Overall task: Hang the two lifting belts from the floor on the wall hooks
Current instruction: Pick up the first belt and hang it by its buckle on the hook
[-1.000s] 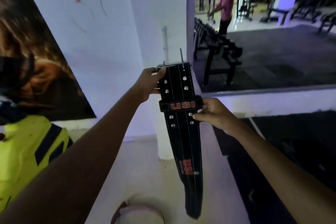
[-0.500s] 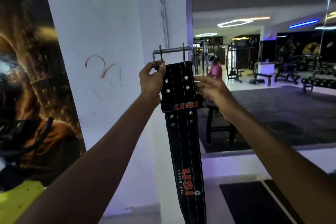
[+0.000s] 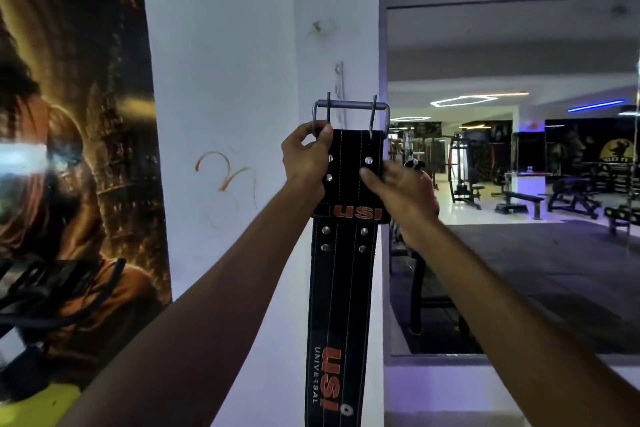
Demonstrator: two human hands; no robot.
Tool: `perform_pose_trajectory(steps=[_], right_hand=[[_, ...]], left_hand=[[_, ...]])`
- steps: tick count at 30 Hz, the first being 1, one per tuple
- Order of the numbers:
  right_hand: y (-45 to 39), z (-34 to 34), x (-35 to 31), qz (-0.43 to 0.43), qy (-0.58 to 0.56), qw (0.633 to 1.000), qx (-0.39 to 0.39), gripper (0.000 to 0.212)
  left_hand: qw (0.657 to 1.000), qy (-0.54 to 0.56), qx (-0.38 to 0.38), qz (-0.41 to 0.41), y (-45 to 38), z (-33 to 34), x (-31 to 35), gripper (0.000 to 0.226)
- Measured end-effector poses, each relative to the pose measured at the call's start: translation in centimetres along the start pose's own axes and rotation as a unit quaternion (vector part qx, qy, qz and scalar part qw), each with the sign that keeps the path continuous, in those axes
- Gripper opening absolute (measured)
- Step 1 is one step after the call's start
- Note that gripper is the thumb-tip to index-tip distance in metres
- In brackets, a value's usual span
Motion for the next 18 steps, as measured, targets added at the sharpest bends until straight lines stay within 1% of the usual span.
perform_pose_trajectory(steps=[3, 5, 6, 9, 10, 12, 15, 18], right_hand=[[1.7, 0.9, 2.1, 0.005, -0.053, 0.998, -0.024, 0.019], [2.4, 1.0, 2.6, 0.014, -0.090, 0.995, -0.025, 0.013], [2.8, 1.1, 2.7, 0.012, -0.097, 0.995, -0.029, 0.013], [3.9, 1.1, 3.5, 0.000, -0.071, 0.997, -0.032, 0.039], [4.1, 1.0, 3.9, 0.005, -0.071, 0.997, -0.030, 0.040], [4.5, 0.7, 4.9, 0.018, -0.071, 0.997, -0.030, 0.034], [5.9, 0.6, 7.1, 0.038, -0.038, 0.998, -0.041, 0.020], [8.6, 0.6, 10.6, 0.076, -0.014, 0.996, -0.053, 0.017]], left_hand=[[1.000, -0.014, 0.009, 0.014, -0.6, -0.3, 1.0, 0.013], [1.000, -0.021, 0.013, 0.013, -0.8, -0.5, 1.2, 0.011], [1.000, -0.021, 0.018, 0.010, -1.0, -0.7, 1.2, 0.011], [1.000, -0.013, 0.024, -0.007, -1.4, -1.1, 1.0, 0.006], [1.000, -0.009, 0.023, -0.013, -1.4, -1.2, 0.9, 0.004], [0.999, -0.001, 0.024, -0.023, -1.5, -1.2, 0.8, 0.002], [0.999, 0.015, 0.026, -0.035, -1.4, -1.0, 0.7, 0.002], [0.999, 0.022, 0.031, -0.038, -1.4, -0.8, 0.7, 0.003]])
Point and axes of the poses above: each hand's wrist, its own y-axis away from the middle knuckle, its own z-axis out of the palm, x = y × z, the point moved 9 cm from there along -y, towards the middle knuckle, and after that the axes turned 1 degree about y, right-handed, at the moved point
